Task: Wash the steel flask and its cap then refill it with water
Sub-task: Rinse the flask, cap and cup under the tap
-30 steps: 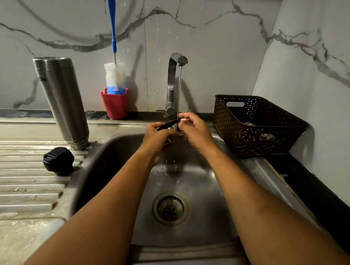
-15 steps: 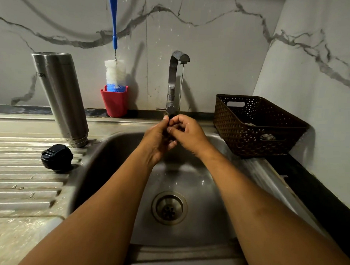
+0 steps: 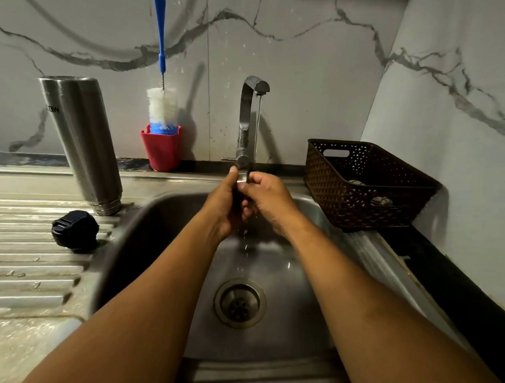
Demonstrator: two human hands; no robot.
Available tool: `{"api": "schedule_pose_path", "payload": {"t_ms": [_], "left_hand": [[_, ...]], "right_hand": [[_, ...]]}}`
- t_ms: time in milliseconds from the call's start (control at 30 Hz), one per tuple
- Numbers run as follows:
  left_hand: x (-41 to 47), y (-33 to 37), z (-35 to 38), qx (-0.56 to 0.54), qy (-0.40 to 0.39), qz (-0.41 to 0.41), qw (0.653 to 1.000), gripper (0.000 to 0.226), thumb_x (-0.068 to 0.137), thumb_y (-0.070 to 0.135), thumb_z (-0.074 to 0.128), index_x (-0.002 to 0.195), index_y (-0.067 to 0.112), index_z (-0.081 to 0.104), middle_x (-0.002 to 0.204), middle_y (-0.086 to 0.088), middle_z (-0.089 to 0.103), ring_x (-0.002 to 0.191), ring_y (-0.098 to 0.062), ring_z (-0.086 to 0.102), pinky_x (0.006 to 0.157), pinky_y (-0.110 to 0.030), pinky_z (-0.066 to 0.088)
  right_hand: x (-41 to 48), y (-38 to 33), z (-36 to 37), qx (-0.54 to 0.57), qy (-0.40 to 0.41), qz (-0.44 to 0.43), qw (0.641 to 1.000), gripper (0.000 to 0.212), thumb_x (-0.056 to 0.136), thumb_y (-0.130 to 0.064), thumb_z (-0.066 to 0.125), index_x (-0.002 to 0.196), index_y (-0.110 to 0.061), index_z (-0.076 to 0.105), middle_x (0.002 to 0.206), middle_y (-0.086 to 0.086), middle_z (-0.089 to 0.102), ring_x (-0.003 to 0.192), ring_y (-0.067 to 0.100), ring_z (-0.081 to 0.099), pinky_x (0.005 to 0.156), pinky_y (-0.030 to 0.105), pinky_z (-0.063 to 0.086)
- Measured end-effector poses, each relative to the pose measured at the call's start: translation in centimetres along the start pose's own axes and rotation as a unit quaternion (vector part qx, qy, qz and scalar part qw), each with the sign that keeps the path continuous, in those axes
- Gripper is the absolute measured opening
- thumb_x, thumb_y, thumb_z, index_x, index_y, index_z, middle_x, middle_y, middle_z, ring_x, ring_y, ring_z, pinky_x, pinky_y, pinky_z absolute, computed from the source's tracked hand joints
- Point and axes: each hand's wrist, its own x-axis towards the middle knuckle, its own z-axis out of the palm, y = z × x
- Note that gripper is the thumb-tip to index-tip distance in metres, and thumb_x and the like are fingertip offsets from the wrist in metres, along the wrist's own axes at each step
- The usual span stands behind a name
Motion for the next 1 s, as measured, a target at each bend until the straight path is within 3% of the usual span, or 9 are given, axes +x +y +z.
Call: {"api": "schedule_pose_path", "payload": {"t_ms": [67, 133, 233, 367, 433, 567, 667, 833, 1000], "left_hand": [[0.5, -0.3, -0.5, -0.009, 0.036, -0.032, 0.999, 0.070, 0.097, 0.073, 0.045, 0.123, 0.013, 0.072, 0.111, -0.013, 0.076, 0.088, -0.022, 0.065, 0.073, -0.029, 0.053], [0.6, -0.7, -0.8, 0.004, 0.076, -0.068, 0.995, 0.075, 0.094, 0.078, 0.041, 0.120, 0.016, 0.074, 0.116, -0.013, 0.076, 0.091, -0.021, 0.065, 0.063, -0.026, 0.052], [0.3, -0.8, -0.4, 0.011, 0.067, -0.068, 0.995, 0.068, 0.098, 0.074, 0.041, 0.111, 0.015, 0.073, 0.101, -0.010, 0.075, 0.087, -0.017, 0.061, 0.068, -0.026, 0.048], [0.0, -0.5, 0.1, 0.012, 0.043, -0.021, 0.999, 0.047, 0.102, 0.054, 0.055, 0.115, 0.012, 0.072, 0.084, -0.004, 0.069, 0.068, -0.012, 0.056, 0.064, -0.023, 0.047], [0.1, -0.4, -0.3, 0.005, 0.041, -0.023, 0.999, 0.055, 0.100, 0.060, 0.054, 0.122, 0.013, 0.072, 0.082, -0.004, 0.071, 0.067, -0.012, 0.058, 0.057, -0.022, 0.048], [-0.1, -0.8, -0.9, 0.002, 0.085, -0.085, 0.993, 0.072, 0.095, 0.078, 0.040, 0.109, 0.016, 0.074, 0.081, -0.004, 0.068, 0.068, -0.011, 0.055, 0.048, -0.021, 0.044], [-0.5, -0.7, -0.6, 0.006, 0.059, -0.075, 0.995, 0.073, 0.098, 0.076, 0.035, 0.110, 0.014, 0.072, 0.086, -0.006, 0.067, 0.073, -0.014, 0.056, 0.063, -0.023, 0.047], [-1.0, -0.2, 0.2, -0.031, 0.025, -0.018, 0.999, 0.057, 0.101, 0.063, 0.048, 0.122, 0.015, 0.071, 0.124, -0.013, 0.074, 0.120, -0.026, 0.067, 0.111, -0.041, 0.048], [-1.5, -0.2, 0.3, -0.107, 0.065, -0.095, 0.988, 0.060, 0.101, 0.064, 0.048, 0.108, 0.009, 0.070, 0.082, -0.013, 0.077, 0.096, -0.019, 0.071, 0.103, -0.032, 0.055]], "right_hand": [[-0.4, 0.4, -0.2, -0.108, -0.049, -0.031, 0.992, 0.012, 0.100, -0.004, 0.061, 0.108, -0.009, 0.068, 0.091, 0.008, 0.071, 0.067, 0.012, 0.065, 0.056, 0.023, 0.054], [-0.4, 1.0, -0.3, -0.214, -0.059, -0.053, 0.974, 0.012, 0.098, -0.009, 0.065, 0.100, -0.019, 0.071, 0.095, 0.004, 0.072, 0.081, 0.015, 0.072, 0.068, 0.025, 0.060], [-0.1, 0.9, 0.2, -0.223, -0.013, -0.054, 0.973, 0.014, 0.100, -0.020, 0.064, 0.088, -0.014, 0.070, 0.086, 0.006, 0.072, 0.076, 0.019, 0.072, 0.069, 0.036, 0.062], [0.6, 0.4, 0.1, -0.105, 0.046, -0.001, 0.993, 0.027, 0.103, -0.017, 0.057, 0.103, 0.009, 0.063, 0.086, 0.021, 0.066, 0.076, 0.026, 0.064, 0.064, 0.037, 0.054], [0.4, 0.5, -0.2, -0.080, -0.015, 0.001, 0.997, 0.017, 0.102, -0.006, 0.057, 0.115, 0.003, 0.064, 0.095, 0.021, 0.069, 0.079, 0.026, 0.067, 0.065, 0.034, 0.057], [-0.1, 1.1, -0.6, -0.255, -0.078, -0.063, 0.962, 0.014, 0.096, -0.007, 0.066, 0.103, -0.016, 0.073, 0.095, 0.005, 0.074, 0.087, 0.019, 0.074, 0.082, 0.039, 0.063], [-0.5, 0.7, 0.0, -0.227, -0.038, -0.063, 0.971, 0.009, 0.099, -0.018, 0.065, 0.097, -0.015, 0.073, 0.092, 0.008, 0.074, 0.081, 0.021, 0.075, 0.074, 0.041, 0.064], [0.2, 0.0, 0.2, -0.200, -0.008, -0.051, 0.979, 0.017, 0.104, -0.022, 0.056, 0.108, -0.010, 0.067, 0.093, 0.017, 0.072, 0.080, 0.029, 0.072, 0.068, 0.048, 0.063], [-0.3, 0.8, -0.3, -0.244, 0.041, -0.140, 0.959, 0.015, 0.097, -0.032, 0.068, 0.097, -0.021, 0.079, 0.094, -0.003, 0.075, 0.091, 0.011, 0.069, 0.085, 0.046, 0.059]]}}
